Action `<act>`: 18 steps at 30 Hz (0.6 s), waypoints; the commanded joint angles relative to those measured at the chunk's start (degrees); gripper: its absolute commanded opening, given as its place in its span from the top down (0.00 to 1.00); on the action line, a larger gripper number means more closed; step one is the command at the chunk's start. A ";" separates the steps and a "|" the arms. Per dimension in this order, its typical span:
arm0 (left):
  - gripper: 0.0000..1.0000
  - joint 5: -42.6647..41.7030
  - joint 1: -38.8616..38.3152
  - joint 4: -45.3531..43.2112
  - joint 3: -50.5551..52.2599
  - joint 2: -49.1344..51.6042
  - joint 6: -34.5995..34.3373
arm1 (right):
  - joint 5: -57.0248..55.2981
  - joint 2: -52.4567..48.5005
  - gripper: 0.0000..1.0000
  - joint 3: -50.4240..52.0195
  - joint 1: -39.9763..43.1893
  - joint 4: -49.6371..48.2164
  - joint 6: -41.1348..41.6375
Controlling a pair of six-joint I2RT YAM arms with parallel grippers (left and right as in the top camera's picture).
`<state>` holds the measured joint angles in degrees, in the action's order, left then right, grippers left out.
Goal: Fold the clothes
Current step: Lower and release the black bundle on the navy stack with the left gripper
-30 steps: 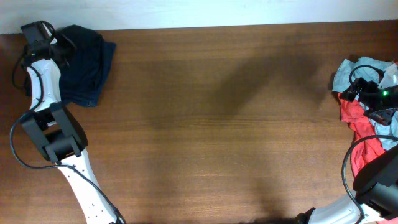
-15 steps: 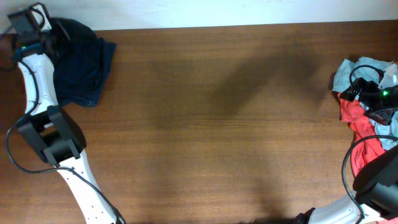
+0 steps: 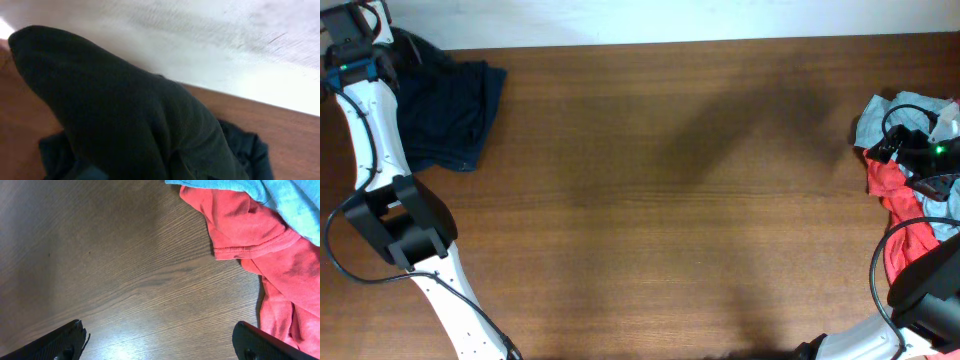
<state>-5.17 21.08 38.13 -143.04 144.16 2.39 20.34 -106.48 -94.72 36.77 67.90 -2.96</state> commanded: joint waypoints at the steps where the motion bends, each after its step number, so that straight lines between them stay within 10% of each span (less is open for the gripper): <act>1: 0.99 3.76 0.63 1.09 -0.46 -1.49 -0.24 | -0.72 0.24 0.01 -0.33 0.04 0.00 0.44; 18: 0.99 -4.09 0.46 13.68 -0.42 -0.33 -18.82 | -0.72 0.24 0.01 -0.33 0.04 0.00 0.44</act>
<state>-7.05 21.08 50.59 -143.04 144.16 -9.50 20.34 -106.48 -94.72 36.77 67.90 -2.92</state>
